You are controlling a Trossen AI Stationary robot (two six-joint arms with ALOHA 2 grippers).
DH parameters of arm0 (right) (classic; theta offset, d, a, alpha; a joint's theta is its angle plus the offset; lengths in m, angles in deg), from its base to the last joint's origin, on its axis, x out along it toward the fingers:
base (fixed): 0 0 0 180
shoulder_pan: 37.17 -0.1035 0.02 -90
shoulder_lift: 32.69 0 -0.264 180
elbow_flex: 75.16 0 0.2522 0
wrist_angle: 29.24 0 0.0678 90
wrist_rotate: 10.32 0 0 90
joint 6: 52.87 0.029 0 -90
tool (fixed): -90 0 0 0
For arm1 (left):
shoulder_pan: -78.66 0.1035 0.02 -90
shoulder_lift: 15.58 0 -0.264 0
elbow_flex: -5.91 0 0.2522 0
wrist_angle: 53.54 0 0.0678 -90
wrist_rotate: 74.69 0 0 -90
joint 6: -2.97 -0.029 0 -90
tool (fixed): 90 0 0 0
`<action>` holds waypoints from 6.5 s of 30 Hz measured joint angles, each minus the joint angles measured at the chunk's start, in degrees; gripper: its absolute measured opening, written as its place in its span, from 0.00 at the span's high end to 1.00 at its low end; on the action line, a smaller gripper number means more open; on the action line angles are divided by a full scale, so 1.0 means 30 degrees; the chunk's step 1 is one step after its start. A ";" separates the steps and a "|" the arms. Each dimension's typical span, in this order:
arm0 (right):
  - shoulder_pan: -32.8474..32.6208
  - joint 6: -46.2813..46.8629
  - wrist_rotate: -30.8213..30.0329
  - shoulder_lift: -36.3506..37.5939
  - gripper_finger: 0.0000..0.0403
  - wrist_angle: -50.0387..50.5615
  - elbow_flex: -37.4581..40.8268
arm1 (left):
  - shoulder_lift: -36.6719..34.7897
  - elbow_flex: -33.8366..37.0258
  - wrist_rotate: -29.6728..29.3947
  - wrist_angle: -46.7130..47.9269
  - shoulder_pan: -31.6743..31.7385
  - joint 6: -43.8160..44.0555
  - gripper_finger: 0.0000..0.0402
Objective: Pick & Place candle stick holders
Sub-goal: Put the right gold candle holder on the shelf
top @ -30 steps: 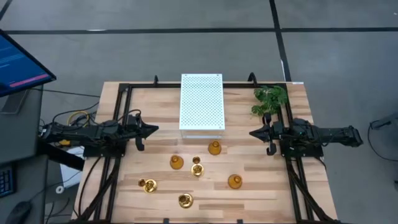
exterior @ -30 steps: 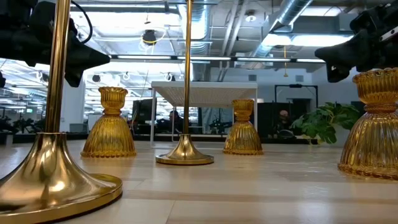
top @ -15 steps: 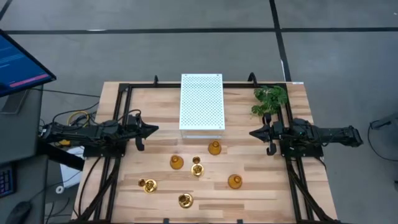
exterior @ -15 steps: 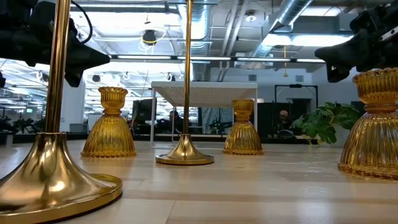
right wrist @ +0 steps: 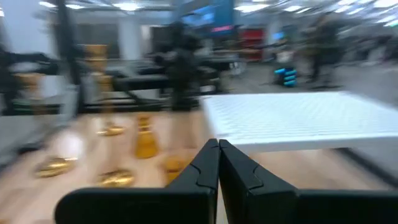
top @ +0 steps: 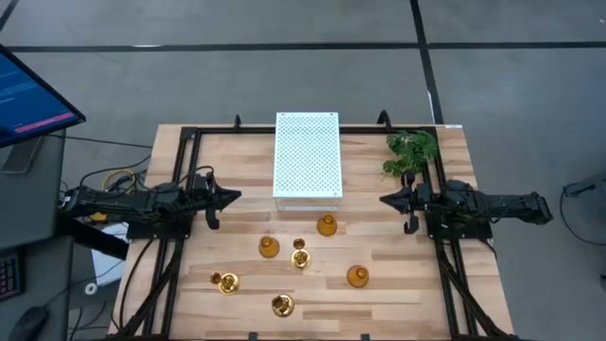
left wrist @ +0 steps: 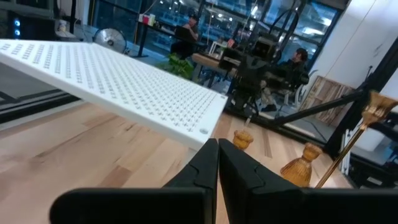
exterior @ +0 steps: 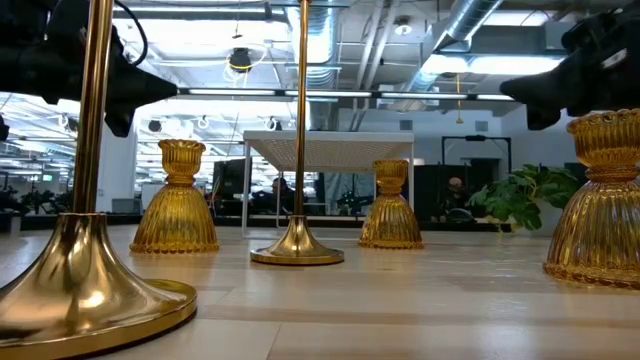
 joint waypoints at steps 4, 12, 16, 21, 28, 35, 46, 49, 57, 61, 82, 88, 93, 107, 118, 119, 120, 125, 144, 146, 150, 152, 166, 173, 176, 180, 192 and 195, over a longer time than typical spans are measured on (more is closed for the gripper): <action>0.0415 -0.1597 -0.0952 0.0000 1.00 -0.0151 0.0000 | 0.0000 0.0000 0.0000 -0.0167 -0.0003 0.0097 0.97; 0.0473 0.0595 -0.0949 0.0000 1.00 -0.0171 0.0000 | 0.0000 0.0000 -0.0037 -0.1928 0.0001 0.2167 0.97; 0.0466 0.7484 -0.0938 0.0000 1.00 -0.0675 0.0000 | 0.0008 0.0000 -0.0235 -0.4523 0.0001 0.3626 0.97; 0.0466 1.3386 -0.0938 0.0007 1.00 -0.1759 0.0000 | 0.0008 0.0000 -0.0466 -0.8062 0.0001 0.3614 0.97; 0.0466 1.5728 -0.0935 0.0001 1.00 -0.2645 -0.0062 | 0.2135 -0.1176 -0.1006 -0.9347 0.0001 0.3981 0.98; 0.0414 1.2853 -0.0792 -0.0022 0.96 -0.2625 -0.1224 | 0.8394 -0.4189 -0.0875 -0.9234 -0.0002 0.3681 0.99; -0.0901 0.4995 -0.0878 -0.7849 0.61 -0.2212 -0.6795 | 0.9250 -0.6113 -0.1484 -0.9040 0.0001 0.2232 0.99; -0.1444 0.3567 -0.0402 -1.1286 0.55 -0.2147 -0.8555 | 0.8889 -0.6149 -0.1537 -0.8881 0.0001 0.2235 0.99; -0.2765 0.3105 0.1687 -1.8489 0.49 -0.1877 -1.1580 | 0.8831 -0.6149 -0.1530 -0.8174 0.0001 0.2517 0.98; -0.3881 0.3203 0.2103 -2.1570 0.45 -0.2103 -1.2655 | 0.8853 -0.6142 -0.1141 -0.8105 0.0001 0.2470 0.98; -0.6157 0.5131 0.0090 -3.2794 0.42 -0.8392 -1.6750 | 0.8829 -0.6149 -0.0189 -0.8160 -0.0006 0.2887 0.98; -0.5964 0.5226 0.0068 -3.4177 0.42 -1.0406 -1.6739 | 0.8826 -0.6149 -0.0168 -0.8167 0.0001 0.2887 0.98; -0.5713 0.5233 0.0074 -3.4279 0.47 -1.0628 -1.6750 | 0.8827 -0.6149 -0.0160 -0.8200 0.0001 0.2887 0.98; -0.5618 0.5246 0.1125 -3.4279 0.90 -1.0519 -1.6750 | 0.8823 -0.6149 -0.0160 -0.8160 0.0001 0.2883 0.98; -0.5615 0.5236 0.0575 -3.3431 0.98 -1.0271 -1.6731 | 0.8828 -0.6142 -0.0146 -0.8152 -0.0001 0.2881 0.98; -0.5551 0.5166 0.0578 -3.3054 0.98 -1.0287 -1.6735 | 0.8823 -0.6142 -0.0146 -0.8152 0.0001 0.2886 0.98; -0.5486 0.5131 0.0578 -3.2687 0.99 -1.0329 -1.6735 | 0.8827 -0.6142 -0.0146 -0.8152 0.0001 0.2880 0.98; -0.4871 0.5447 0.0424 -3.0322 0.98 -0.9018 -1.6750 | 0.8823 -0.6142 -0.0146 -0.8152 0.0001 0.2883 0.98; 0.3830 0.0003 0.0985 -2.5082 0.98 0.3766 -2.3910 | 0.8838 -0.6142 -0.0153 -0.8368 0.0001 0.2886 0.98; 0.5352 -0.0405 0.1644 -2.5114 0.98 0.3681 -2.3981 | 0.8838 -0.6142 -0.0150 -0.8371 0.0001 0.2883 0.98; 0.8126 -0.1148 0.2519 -2.5626 0.98 0.3650 -2.3984 | 0.8838 -0.6142 -0.0153 -0.8386 0.0001 0.2881 0.98; 0.9237 -0.1624 0.3212 -2.6054 0.98 0.3075 -2.3985 | 0.8838 -0.6142 -0.0181 -0.8386 0.0001 0.2887 0.98; 1.3127 -0.2455 0.5166 -2.9688 0.97 0.0766 -2.3986 | 0.8838 -0.6142 -0.0538 -0.8383 0.0001 0.2823 0.98; 1.3477 -0.2566 0.6079 -3.0170 0.96 -0.0595 -2.3984 | 0.8845 -0.6142 -0.0590 -0.8378 0.0001 0.2742 0.98; 1.3548 -0.2592 0.6079 -3.0170 0.96 -0.0644 -2.3984 | 0.8845 -0.6142 -0.0683 -0.8378 0.0001 0.2742 0.98; 1.3645 -0.2387 0.6093 -3.0170 0.97 -0.0610 -2.3984 | 0.8845 -0.6142 -0.0678 -0.8378 0.0001 0.2742 0.98; 1.3769 -0.2446 0.6108 -3.0170 0.96 -0.0269 -2.3984 | 0.8852 -0.6142 -0.0881 -0.8372 0.0001 0.2734 0.98; 1.3777 -0.2453 0.6100 -3.0170 0.96 -0.0274 -2.3984 | 0.8852 -0.6142 -0.0874 -0.8371 0.0001 0.2730 0.98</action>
